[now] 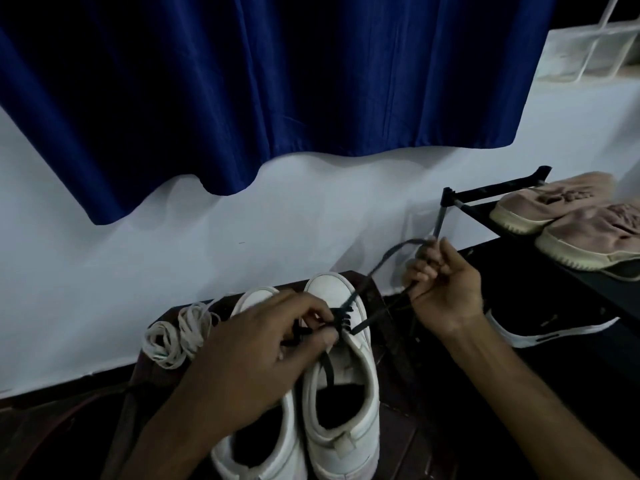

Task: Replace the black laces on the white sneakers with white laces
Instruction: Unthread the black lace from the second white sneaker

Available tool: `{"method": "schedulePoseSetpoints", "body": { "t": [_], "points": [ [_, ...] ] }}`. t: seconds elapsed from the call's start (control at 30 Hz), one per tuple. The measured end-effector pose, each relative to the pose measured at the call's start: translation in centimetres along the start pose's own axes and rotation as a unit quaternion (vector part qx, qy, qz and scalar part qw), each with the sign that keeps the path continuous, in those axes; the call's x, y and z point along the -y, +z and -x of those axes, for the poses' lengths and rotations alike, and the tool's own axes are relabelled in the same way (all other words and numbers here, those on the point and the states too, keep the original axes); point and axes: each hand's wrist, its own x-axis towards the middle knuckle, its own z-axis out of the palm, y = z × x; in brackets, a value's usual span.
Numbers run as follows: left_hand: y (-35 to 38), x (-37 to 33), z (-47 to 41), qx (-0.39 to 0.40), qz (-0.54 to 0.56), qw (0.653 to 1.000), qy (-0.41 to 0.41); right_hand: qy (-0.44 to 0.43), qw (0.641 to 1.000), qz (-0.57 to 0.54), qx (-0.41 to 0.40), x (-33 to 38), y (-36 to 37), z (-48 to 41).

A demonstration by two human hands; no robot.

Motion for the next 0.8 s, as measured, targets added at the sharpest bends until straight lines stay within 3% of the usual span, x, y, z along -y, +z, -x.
{"method": "schedulePoseSetpoints", "body": {
  "t": [0.1,0.23,0.3,0.4,0.6,0.73,0.8],
  "points": [
    [0.8,0.5,0.7,-0.022,0.034,0.999,0.024,-0.016,1.0,0.004,-0.005,0.1,-0.6,-0.5],
    [1.0,1.5,1.4,-0.048,0.149,0.987,0.024,0.039,0.99,0.133,0.007,-2.1,0.5,0.0],
    [1.1,1.8,1.6,-0.092,0.113,0.989,0.017,0.062,0.966,0.243,0.054,-3.5,1.3,0.5],
    [1.5,2.0,1.2,-0.12,-0.034,0.992,0.023,0.032,0.898,0.425,0.11,-4.7,2.4,1.2],
    [1.7,0.4,-0.2,-0.056,-0.032,0.998,0.027,-0.016,0.843,0.515,0.157,-4.3,3.1,1.5],
    [1.4,-0.1,-1.2,-0.031,0.0,0.999,0.036,-0.074,0.754,0.631,0.167,-3.4,2.1,1.3],
    [1.3,0.0,-1.3,-0.034,-0.012,0.999,0.032,-0.137,0.653,0.725,0.17,-2.5,1.0,0.9]
  ]
}}
